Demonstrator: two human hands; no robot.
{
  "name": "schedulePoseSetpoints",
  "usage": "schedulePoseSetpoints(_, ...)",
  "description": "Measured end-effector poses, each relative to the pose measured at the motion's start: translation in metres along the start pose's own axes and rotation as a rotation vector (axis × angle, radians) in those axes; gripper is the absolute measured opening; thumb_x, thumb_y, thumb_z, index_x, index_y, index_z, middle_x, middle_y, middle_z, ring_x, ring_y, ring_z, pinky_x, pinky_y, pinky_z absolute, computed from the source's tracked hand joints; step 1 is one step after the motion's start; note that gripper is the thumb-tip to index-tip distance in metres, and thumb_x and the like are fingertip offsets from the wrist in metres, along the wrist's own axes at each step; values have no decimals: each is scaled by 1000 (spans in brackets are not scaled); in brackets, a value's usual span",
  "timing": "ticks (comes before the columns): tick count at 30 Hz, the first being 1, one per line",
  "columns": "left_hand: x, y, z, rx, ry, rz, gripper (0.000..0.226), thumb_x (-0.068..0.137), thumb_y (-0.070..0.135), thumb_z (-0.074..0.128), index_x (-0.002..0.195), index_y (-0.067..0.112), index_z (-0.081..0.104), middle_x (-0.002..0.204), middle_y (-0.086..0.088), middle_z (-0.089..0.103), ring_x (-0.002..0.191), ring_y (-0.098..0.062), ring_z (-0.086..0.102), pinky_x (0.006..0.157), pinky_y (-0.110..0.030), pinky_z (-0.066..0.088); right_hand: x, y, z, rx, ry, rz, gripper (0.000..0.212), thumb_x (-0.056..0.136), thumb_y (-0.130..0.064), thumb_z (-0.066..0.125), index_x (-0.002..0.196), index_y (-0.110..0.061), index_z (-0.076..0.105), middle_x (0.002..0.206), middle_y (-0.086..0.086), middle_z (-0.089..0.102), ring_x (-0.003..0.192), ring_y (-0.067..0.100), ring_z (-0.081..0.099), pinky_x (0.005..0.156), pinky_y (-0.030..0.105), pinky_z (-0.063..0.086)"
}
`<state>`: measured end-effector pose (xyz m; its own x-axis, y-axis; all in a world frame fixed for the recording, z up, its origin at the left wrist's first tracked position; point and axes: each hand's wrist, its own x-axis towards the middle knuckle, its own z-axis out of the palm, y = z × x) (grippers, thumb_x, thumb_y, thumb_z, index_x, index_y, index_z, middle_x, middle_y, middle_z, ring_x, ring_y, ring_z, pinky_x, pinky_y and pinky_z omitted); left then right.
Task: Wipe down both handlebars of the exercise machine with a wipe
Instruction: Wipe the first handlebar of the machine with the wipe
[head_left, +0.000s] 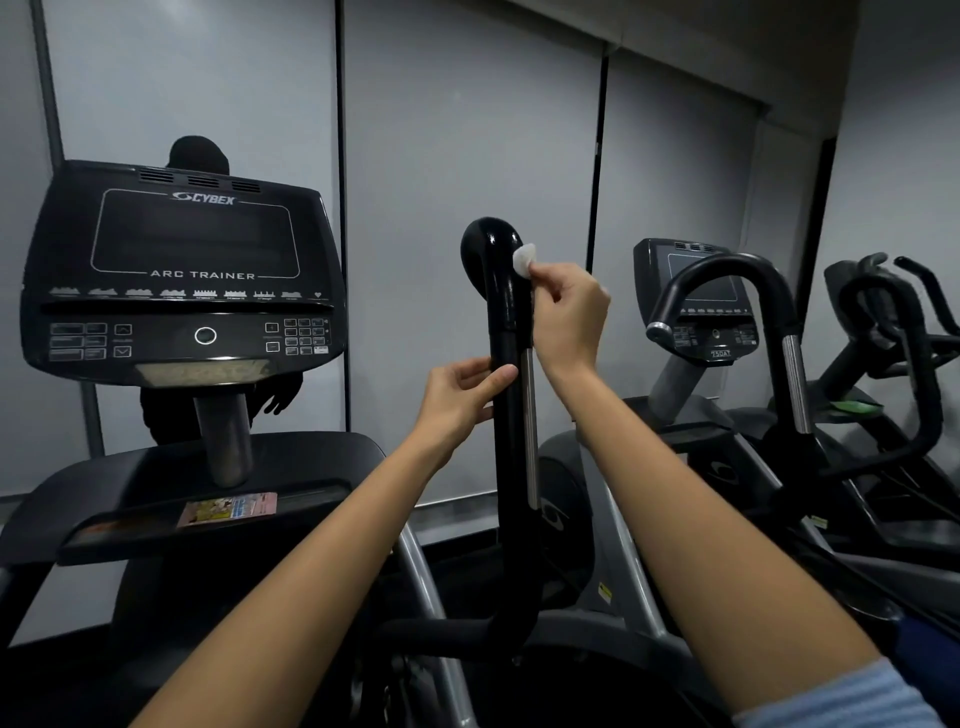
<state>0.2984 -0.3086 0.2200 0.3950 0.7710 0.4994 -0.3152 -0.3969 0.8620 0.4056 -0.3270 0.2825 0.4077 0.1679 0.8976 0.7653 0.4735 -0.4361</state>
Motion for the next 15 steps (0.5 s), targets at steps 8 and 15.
schedulePoseSetpoints(8, 2, -2, -1, 16, -2, -10, 13, 88, 11, 61, 101, 9, 63, 84, 3, 67, 64, 5, 66, 59, -13, 54, -23, 3, -12, -444, -81, -532, 9, 80, -7, 65, 85, -12, 71, 77, 5, 63, 65, 23, 59, 49, 26, 49)
schedulePoseSetpoints(15, 5, -3, -4, 37, -12, -15, 24, 88, 14, 62, 108, 2, 62, 91, -3, 69, 72, 1, 67, 65, -16, 56, -11, -1, 1, -716, -51, -660, 20, 67, 1, 72, 79, -15, 68, 71, 2, 59, 63, 18, 59, 41, 23, 44)
